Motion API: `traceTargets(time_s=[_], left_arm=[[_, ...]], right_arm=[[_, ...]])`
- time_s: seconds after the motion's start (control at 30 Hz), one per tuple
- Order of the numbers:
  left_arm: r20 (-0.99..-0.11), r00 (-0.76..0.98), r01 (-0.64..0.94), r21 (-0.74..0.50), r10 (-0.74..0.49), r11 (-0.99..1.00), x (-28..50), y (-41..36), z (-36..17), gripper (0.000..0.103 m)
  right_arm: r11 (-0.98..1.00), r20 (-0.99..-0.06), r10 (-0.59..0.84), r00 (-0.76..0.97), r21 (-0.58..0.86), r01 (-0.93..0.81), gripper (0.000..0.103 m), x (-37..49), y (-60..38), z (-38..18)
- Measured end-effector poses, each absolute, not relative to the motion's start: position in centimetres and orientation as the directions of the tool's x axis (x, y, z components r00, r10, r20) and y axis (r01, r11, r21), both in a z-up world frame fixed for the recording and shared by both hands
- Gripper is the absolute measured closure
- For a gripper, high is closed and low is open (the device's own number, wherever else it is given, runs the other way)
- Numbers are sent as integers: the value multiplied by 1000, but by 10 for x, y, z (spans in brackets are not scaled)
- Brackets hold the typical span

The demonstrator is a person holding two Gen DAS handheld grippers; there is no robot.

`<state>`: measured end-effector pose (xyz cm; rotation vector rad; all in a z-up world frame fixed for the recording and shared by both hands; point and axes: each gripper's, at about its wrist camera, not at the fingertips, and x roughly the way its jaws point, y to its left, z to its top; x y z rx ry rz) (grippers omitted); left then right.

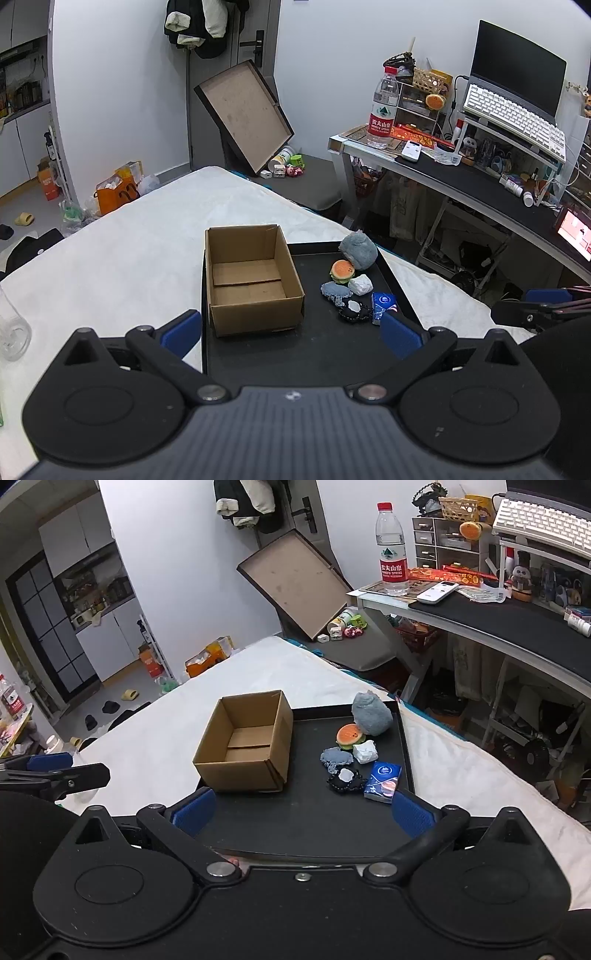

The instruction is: Organize soft objects

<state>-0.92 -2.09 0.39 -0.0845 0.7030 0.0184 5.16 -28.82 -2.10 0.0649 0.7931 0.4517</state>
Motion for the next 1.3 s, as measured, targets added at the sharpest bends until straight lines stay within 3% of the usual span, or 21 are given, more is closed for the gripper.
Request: traceTargets(time_s=[1.3], left_arm=[[-653,757,-48,-82,-17,995,-8,-20,3,1]], right_arm=[[902,-691,412,594,215,-375,0,54,-288,-21]])
